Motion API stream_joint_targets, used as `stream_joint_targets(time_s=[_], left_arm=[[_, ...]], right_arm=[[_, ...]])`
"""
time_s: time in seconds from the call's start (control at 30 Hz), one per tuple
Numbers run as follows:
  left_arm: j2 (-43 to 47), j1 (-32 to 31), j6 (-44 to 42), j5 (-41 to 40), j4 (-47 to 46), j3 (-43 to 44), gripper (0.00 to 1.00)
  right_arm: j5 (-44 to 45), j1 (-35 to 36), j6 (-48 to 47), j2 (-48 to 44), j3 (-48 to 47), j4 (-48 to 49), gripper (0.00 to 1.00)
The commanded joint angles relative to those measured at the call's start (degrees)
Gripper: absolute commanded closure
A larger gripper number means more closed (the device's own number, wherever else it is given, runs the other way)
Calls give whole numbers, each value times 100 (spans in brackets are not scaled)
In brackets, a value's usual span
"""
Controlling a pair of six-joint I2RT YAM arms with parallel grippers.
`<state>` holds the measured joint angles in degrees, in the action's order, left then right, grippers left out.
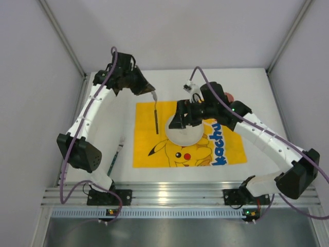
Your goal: Set the dinner table for one person
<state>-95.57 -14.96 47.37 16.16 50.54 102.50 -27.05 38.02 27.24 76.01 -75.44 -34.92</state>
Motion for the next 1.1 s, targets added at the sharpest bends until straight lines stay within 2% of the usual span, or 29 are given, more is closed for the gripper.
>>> stream_joint_targets(time_s=[0.0,0.1,0.27,0.4,0.53,0.97,1.07], left_arm=[[-181,-515,851,71,-405,787,100],[-401,-797,992,54,-335,1209,100],[-419,-982,1125,98,-300,1273,100],[-313,-1088,1195,150,-291,1168,100],[-199,-1132,1274,194,-300,1097,100],[-331,-1149,1459,537,-607,1044,100],[-357,-1158,1467,589,-651,1044,100]], right_arm=[[453,416,36,256,-190,635,18],[769,478,-78,564,-375,548,19],[1543,478,-132,784,-498,337,22],[2420,478,-158,863,-498,170,39],[2827,487,-264,1047,-621,29,48],[2828,654,-88,1276,-929,213,43],[2898,663,-79,1267,-920,266,48]])
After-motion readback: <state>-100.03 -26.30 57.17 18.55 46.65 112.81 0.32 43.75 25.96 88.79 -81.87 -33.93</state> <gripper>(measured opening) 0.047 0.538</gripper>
